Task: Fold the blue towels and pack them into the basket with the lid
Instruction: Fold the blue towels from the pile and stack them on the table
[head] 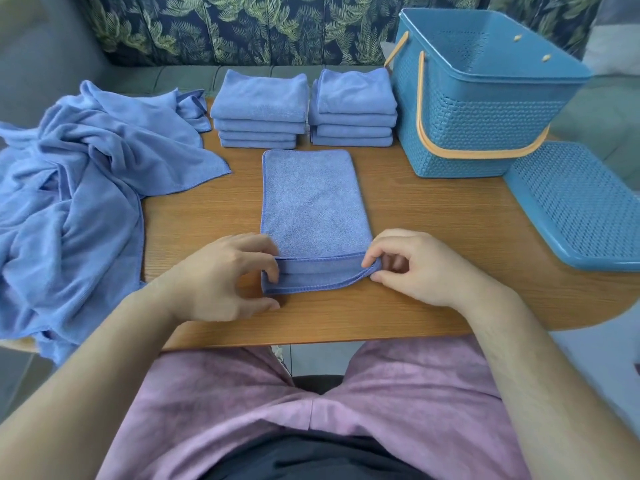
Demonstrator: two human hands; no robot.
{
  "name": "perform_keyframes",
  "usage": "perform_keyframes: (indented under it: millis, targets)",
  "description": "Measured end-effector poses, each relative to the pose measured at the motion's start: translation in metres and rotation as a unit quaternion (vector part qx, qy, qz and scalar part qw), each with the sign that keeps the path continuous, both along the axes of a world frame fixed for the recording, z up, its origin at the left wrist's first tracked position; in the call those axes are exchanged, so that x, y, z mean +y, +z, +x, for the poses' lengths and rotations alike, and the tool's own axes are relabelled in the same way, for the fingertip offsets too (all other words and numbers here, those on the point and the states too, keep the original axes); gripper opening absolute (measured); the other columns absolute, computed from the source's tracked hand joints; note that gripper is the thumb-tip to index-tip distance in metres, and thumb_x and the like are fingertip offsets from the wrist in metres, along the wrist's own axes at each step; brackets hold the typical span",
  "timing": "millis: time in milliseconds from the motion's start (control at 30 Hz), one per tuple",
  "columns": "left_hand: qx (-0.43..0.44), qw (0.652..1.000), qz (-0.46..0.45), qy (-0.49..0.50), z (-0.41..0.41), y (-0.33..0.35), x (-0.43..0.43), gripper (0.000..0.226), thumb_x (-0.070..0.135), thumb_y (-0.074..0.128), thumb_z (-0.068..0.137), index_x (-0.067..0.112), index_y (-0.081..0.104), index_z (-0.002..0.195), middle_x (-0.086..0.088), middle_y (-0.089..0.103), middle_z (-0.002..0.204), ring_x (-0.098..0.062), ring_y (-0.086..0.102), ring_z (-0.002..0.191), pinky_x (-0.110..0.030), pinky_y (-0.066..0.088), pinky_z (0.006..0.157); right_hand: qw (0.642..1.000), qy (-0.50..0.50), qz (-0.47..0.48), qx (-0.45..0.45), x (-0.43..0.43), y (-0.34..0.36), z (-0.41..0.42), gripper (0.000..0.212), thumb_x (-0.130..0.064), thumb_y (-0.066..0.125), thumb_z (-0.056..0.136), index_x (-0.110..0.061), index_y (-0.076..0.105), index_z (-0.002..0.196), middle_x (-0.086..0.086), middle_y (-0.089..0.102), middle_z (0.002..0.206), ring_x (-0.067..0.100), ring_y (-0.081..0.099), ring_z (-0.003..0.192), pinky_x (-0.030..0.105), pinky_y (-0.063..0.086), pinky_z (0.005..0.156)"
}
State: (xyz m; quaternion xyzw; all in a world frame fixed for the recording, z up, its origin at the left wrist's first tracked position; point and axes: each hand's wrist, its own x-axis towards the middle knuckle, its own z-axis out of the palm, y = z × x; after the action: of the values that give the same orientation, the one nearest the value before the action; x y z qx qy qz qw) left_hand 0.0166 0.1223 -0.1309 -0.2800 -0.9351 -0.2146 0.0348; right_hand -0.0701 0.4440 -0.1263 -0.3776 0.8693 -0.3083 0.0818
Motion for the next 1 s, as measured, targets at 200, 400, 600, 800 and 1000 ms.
perform_keyframes:
  millis: [200,400,600,800,1000]
  targets:
    - [0.042,0.999,0.018,0.017,0.001,0.001,0.000,0.010,0.033,0.069,0.084,0.023,0.067,0.083,0.011,0.060,0.098,-0.013,0.062,0.080,-0.033,0.051,0.071,0.999,-0.040,-0.013,-0.019,0.000,0.002,0.002,0.013,-0.012,0.079,0.086,-0.022,0.074,0.092,-0.014,0.062,0.081,0.002,0.058,0.074,0.011,0.042,0.068]
    - [0.011,0.987,0.151,0.061,0.005,0.006,0.002,0.013,0.024,0.063,0.086,0.015,0.059,0.077,0.006,0.062,0.097,-0.015,0.063,0.075,-0.022,0.051,0.072,0.993,-0.076,-0.049,-0.076,0.001,0.011,0.007,0.013,-0.019,0.078,0.087,-0.030,0.072,0.092,-0.013,0.065,0.074,0.002,0.053,0.061,0.015,0.040,0.064]
    - [-0.031,0.926,0.341,0.161,0.003,0.021,0.012,0.014,0.030,0.061,0.087,0.023,0.053,0.078,-0.002,0.059,0.074,-0.023,0.056,0.057,-0.030,0.044,0.053,0.982,-0.058,-0.150,-0.094,-0.006,0.036,0.004,0.013,-0.017,0.069,0.094,-0.029,0.064,0.097,-0.006,0.068,0.083,0.015,0.055,0.071,0.022,0.046,0.072]
    - [-0.027,0.922,0.316,0.221,-0.049,0.033,-0.004,0.026,0.005,0.051,0.100,0.029,0.051,0.091,0.001,0.057,0.079,-0.031,0.048,0.058,-0.038,0.043,0.054,0.993,-0.056,-0.102,-0.020,-0.044,0.043,-0.056,0.026,-0.012,0.055,0.099,-0.032,0.063,0.085,-0.015,0.059,0.080,0.010,0.048,0.059,0.022,0.041,0.061]
    - [-0.005,0.942,0.159,0.295,-0.120,0.018,-0.020,0.032,-0.001,0.050,0.089,0.025,0.067,0.079,0.003,0.061,0.087,-0.009,0.053,0.080,-0.011,0.038,0.068,0.995,-0.094,-0.036,-0.005,-0.085,0.022,-0.126,0.028,-0.017,0.049,0.095,-0.035,0.065,0.082,-0.012,0.058,0.097,0.002,0.057,0.088,0.025,0.044,0.079]
